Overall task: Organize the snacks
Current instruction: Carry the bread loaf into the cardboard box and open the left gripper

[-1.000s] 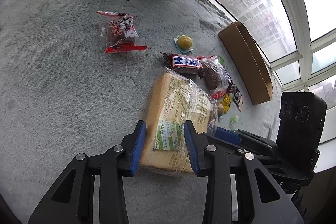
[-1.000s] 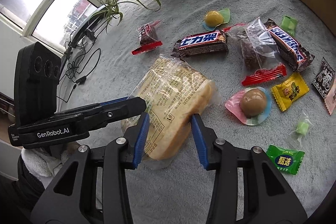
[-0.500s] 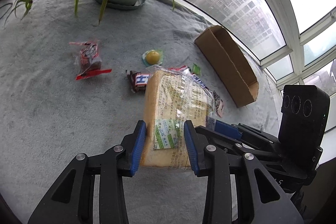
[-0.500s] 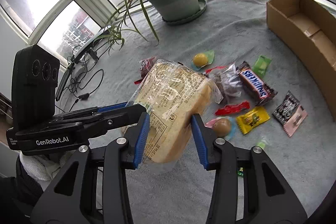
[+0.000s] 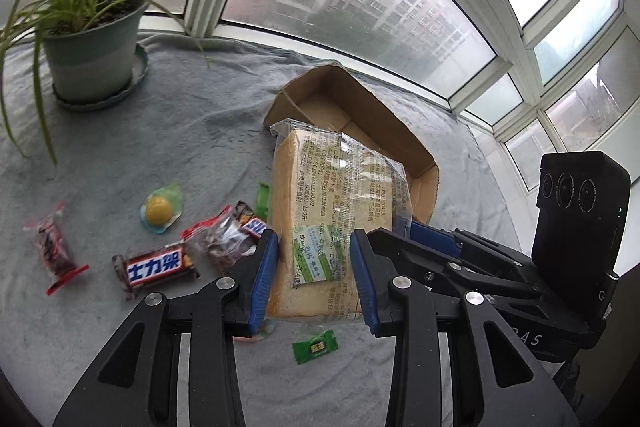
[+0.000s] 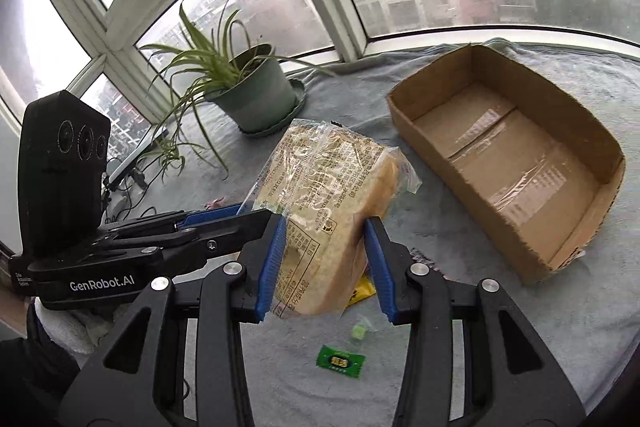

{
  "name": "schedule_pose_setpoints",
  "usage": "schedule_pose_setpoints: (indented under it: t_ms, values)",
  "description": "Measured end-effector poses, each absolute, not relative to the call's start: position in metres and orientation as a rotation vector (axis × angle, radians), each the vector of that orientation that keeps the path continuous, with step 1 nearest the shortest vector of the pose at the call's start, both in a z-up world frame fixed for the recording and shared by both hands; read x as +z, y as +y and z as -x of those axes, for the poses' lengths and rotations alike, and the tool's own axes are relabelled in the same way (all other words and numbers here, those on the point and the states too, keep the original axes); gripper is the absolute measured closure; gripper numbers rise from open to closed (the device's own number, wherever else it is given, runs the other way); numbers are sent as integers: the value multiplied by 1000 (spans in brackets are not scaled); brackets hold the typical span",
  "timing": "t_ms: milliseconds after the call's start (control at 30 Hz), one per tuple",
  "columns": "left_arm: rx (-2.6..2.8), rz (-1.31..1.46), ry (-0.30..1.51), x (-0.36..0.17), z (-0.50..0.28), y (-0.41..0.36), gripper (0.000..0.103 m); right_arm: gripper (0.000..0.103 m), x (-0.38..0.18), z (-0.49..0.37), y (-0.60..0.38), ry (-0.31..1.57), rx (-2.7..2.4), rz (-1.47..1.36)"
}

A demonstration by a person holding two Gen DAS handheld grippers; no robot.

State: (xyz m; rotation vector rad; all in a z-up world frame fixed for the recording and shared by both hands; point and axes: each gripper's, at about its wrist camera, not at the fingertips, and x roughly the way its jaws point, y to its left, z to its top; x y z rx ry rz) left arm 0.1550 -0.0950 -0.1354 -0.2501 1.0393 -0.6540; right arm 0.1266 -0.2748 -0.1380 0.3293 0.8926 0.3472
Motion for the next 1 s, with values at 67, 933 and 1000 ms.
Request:
schedule_pose_setpoints:
  t_ms: [67,933,1000]
  values:
    - [-677,242,1042,-134,-163,-111,69,59,-137,-130,-289,885,321,-339]
    - [-854,182,1081,-149,-238,-239,69,61,-160,-186,-414,915,145,-339]
    - [-858,176,1089,-152,-240,-243,69,61,-164,-187,-417,920,141,-337]
